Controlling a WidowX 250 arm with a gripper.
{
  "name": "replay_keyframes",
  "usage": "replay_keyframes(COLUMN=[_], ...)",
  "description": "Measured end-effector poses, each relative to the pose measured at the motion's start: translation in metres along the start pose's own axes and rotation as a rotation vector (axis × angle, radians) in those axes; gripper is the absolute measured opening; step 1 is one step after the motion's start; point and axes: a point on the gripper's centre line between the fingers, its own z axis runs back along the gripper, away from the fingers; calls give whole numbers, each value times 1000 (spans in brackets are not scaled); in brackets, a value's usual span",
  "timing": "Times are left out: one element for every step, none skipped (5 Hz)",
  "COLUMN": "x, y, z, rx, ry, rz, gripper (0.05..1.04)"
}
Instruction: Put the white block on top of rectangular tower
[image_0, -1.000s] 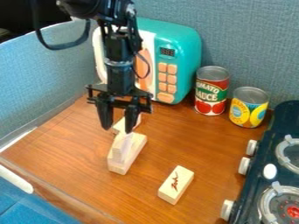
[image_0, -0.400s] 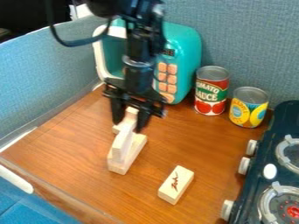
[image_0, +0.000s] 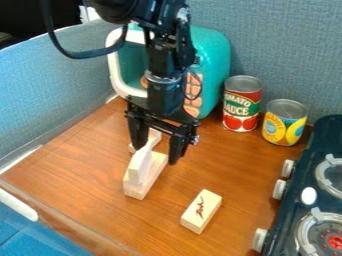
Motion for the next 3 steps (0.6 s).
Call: replay_keyframes(x=[-5,-5,-5], y=[2,2,3], z=[0,0,0], rx=[-6,-6,-6], ry=[34,32,32], rz=[18,18,19], gripper=[1001,1001,1001])
